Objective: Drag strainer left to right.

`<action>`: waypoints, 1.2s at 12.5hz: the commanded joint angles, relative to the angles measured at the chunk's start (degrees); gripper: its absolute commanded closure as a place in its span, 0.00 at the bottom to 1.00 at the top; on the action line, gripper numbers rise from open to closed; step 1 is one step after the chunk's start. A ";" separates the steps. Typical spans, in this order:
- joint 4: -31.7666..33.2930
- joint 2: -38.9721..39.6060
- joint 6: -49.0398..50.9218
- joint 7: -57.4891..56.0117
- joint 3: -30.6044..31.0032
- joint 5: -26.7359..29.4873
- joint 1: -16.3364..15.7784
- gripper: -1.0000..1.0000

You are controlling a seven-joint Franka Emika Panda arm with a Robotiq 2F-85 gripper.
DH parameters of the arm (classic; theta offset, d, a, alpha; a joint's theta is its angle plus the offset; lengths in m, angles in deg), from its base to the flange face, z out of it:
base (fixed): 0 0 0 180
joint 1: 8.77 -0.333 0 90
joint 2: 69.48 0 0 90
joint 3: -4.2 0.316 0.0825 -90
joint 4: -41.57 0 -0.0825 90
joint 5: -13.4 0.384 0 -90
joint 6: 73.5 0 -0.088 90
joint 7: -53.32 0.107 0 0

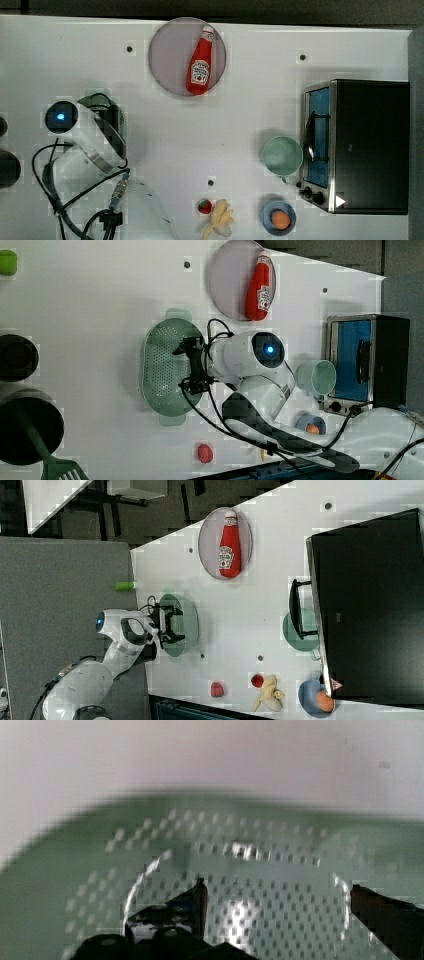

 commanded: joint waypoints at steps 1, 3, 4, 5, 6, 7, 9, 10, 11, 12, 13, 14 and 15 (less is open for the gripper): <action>3.34 -2.83 -2.82 3.38 -1.81 -0.80 -0.31 0.00; 4.92 -3.03 -4.61 3.37 -3.00 -1.36 -0.15 0.00; 5.90 -3.43 -4.96 3.39 -3.22 -1.36 0.18 0.00; 7.11 -4.16 -5.34 3.32 -3.45 -1.37 0.68 0.00; 8.44 -5.24 -6.16 2.80 -3.57 -1.37 1.35 0.00; 9.92 -6.46 -6.93 2.44 -3.60 -1.36 2.21 0.00; 12.86 -8.72 -7.88 1.82 -3.62 -1.36 4.08 0.00; 14.28 -9.64 -7.92 1.74 -3.64 -1.37 5.07 0.00; 15.46 -10.36 -8.10 1.19 -3.71 -1.38 6.07 0.00; 16.48 -10.90 -8.24 -0.22 -3.90 -1.38 7.02 0.00; 17.39 -11.33 -8.97 -2.01 -4.36 -1.38 7.85 0.00; 18.22 -11.60 -9.82 -3.54 -4.99 -1.38 8.64 0.00; 18.95 -11.88 -10.90 -4.81 -5.76 -1.38 9.36 0.00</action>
